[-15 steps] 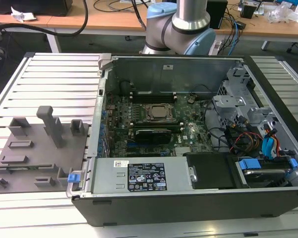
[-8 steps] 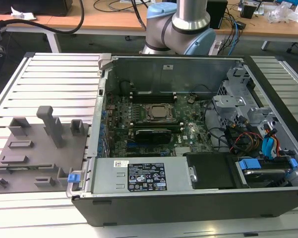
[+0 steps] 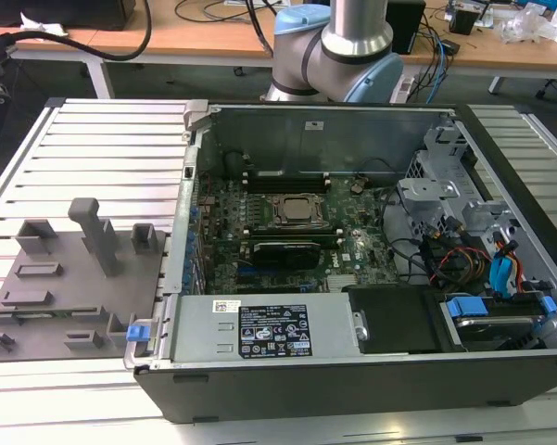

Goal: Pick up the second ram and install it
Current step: 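Pick up the second ram and move it above second insertion slot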

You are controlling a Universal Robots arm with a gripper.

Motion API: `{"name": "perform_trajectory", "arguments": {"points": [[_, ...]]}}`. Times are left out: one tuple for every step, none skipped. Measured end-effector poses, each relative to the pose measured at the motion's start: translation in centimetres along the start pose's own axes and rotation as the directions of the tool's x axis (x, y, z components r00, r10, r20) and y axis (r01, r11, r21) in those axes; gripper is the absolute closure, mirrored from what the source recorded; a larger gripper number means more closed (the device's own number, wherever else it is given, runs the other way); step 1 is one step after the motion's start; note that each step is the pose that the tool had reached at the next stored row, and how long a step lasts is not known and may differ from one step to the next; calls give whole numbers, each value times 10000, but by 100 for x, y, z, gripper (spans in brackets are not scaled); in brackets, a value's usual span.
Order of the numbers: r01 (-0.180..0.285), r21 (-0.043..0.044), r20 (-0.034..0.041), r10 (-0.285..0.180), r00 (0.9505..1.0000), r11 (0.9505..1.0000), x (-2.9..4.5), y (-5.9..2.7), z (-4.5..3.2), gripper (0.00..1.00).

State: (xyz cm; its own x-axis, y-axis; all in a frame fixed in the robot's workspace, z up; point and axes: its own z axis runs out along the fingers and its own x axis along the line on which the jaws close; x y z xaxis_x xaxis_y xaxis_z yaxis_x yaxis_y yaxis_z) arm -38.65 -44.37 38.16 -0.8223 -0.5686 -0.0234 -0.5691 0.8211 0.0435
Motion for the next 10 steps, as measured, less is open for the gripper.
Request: {"name": "perform_trajectory", "arguments": {"points": [[100, -2, -4, -100, 9999, 9999, 0, 0, 0, 89], [295, -7, -12, -295, 9996, 9996, 0, 0, 0, 89], [460, -11, -20, -460, 9989, 9989, 0, 0, 0, 89], [575, -14, -25, -575, 9983, 9983, 0, 0, 0, 89], [672, -17, -29, -672, 9977, 9977, 0, 0, 0, 89], [853, -21, -36, -853, 9963, 9964, 0, 0, 0, 89], [986, -25, -42, -986, 9951, 9951, 0, 0, 0, 89], [1070, -28, -46, -1071, 9942, 9943, 0, 0, 0, 89], [1199, -31, -51, -1199, 9928, 9928, 0, 0, 0, 89], [1332, -35, -56, -1333, 9911, 9911, 0, 0, 0, 89]]}}
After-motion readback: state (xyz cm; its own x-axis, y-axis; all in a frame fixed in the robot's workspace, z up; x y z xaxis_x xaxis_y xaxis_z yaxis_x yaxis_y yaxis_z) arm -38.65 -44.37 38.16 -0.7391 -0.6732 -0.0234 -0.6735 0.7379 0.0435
